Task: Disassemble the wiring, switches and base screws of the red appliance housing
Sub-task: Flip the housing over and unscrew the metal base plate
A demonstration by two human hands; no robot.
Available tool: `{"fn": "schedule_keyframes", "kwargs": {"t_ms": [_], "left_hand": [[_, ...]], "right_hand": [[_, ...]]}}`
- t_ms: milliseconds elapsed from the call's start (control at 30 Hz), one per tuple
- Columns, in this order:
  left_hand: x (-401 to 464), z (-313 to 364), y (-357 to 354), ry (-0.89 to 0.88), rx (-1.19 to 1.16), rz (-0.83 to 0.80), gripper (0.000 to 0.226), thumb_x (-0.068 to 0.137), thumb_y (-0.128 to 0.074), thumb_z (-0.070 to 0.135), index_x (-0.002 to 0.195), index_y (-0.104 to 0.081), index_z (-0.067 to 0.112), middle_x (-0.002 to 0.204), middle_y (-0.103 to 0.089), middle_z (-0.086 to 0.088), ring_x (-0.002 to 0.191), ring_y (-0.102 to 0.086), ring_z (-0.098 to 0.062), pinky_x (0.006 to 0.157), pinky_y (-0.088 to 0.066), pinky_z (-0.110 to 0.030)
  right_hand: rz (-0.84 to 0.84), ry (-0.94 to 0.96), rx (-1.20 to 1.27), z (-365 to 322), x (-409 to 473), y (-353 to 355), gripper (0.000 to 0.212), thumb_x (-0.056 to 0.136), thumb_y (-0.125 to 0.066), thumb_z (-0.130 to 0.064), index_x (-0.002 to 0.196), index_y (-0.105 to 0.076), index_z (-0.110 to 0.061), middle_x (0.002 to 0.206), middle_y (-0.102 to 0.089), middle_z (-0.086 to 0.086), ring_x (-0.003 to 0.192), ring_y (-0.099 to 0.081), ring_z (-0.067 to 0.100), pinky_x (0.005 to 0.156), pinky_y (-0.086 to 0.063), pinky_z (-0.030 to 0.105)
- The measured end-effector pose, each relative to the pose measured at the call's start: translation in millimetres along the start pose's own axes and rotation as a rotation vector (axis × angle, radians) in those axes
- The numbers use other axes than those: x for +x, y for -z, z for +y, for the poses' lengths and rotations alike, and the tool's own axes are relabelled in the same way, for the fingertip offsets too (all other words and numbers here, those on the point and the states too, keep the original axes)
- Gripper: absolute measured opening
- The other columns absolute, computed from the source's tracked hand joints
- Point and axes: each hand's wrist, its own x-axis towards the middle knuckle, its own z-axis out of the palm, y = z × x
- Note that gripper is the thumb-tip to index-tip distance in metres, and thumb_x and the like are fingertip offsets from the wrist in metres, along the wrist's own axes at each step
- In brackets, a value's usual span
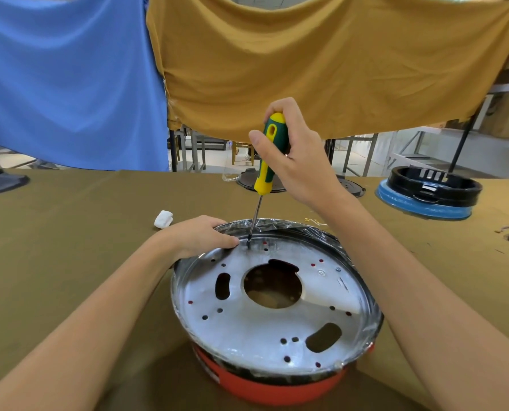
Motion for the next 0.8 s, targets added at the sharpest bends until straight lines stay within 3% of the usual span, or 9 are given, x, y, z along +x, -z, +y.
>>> {"fn": "schedule_keyframes", "kwargs": {"t_ms": [167, 300, 433, 533, 600, 667, 800], "left_hand": [[-2, 0, 0, -0.005, -0.005, -0.009, 0.046, 0.092, -0.059, 0.052, 0.130, -0.059, 0.026, 0.130, -0.063, 0.005, 0.117, -0.058, -0.018, 0.107, -0.041, -0.039], [-2, 0, 0, -0.006, -0.005, 0.001, 0.036, 0.092, -0.058, 0.054, 0.120, -0.063, 0.032, 0.120, -0.066, 0.009, 0.107, -0.061, -0.013, 0.095, -0.045, -0.033], [0, -4, -2, -0.021, -0.011, 0.012, 0.021, 0.090, -0.059, 0.057, 0.101, -0.061, 0.039, 0.101, -0.065, 0.019, 0.090, -0.058, 0.001, 0.072, -0.040, -0.021], [0, -4, -1, -0.015, -0.016, 0.013, 0.033, 0.090, -0.058, 0.057, 0.116, -0.061, 0.037, 0.110, -0.065, 0.015, 0.098, -0.060, -0.007, 0.082, -0.044, -0.026], [1, -4, -2, -0.019, -0.018, 0.007, 0.032, 0.090, -0.058, 0.057, 0.114, -0.063, 0.036, 0.107, -0.066, 0.015, 0.098, -0.061, -0.008, 0.083, -0.043, -0.028], [1, -4, -2, -0.018, -0.021, 0.004, 0.031, 0.090, -0.058, 0.056, 0.112, -0.065, 0.036, 0.105, -0.066, 0.014, 0.098, -0.062, -0.009, 0.085, -0.043, -0.030], [2, -4, -2, 0.006, -0.001, 0.030, 0.052, 0.089, -0.060, 0.057, 0.134, -0.057, 0.031, 0.132, -0.058, 0.010, 0.112, -0.052, -0.011, 0.093, -0.035, -0.029]], "right_hand": [[0.006, -0.053, -0.099, -5, 3, -2, 0.032, 0.098, -0.063, -0.036, 0.105, -0.043, -0.011, 0.065, -0.039, -0.005, 0.053, -0.037, 0.008, 0.051, -0.036, 0.018], [-0.087, -0.081, -0.213, -11, 10, 2, 0.030, 0.099, -0.061, -0.032, 0.117, -0.047, -0.012, 0.070, -0.041, -0.005, 0.058, -0.043, 0.011, 0.053, -0.041, 0.020], [-0.261, -0.153, -0.216, -13, 17, 16, 0.029, 0.102, -0.055, -0.030, 0.126, -0.044, -0.017, 0.074, -0.039, -0.003, 0.061, -0.040, 0.009, 0.057, -0.041, 0.013], [-0.382, -0.208, -0.228, -15, 19, 28, 0.029, 0.105, -0.049, -0.029, 0.131, -0.038, -0.019, 0.077, -0.039, 0.000, 0.065, -0.043, 0.012, 0.060, -0.046, 0.021], [-0.404, -0.226, -0.254, -17, 20, 30, 0.028, 0.105, -0.048, -0.030, 0.129, -0.037, -0.019, 0.078, -0.042, 0.002, 0.067, -0.045, 0.014, 0.061, -0.048, 0.027], [-0.356, -0.197, -0.312, -19, 19, 25, 0.028, 0.104, -0.050, -0.033, 0.123, -0.041, -0.016, 0.074, -0.043, 0.000, 0.062, -0.041, 0.012, 0.055, -0.040, 0.024], [-0.177, -0.113, -0.415, -27, 15, 0, 0.040, 0.098, -0.057, -0.046, 0.121, -0.048, -0.015, 0.076, -0.043, -0.004, 0.061, -0.038, 0.008, 0.055, -0.030, 0.019]]}}
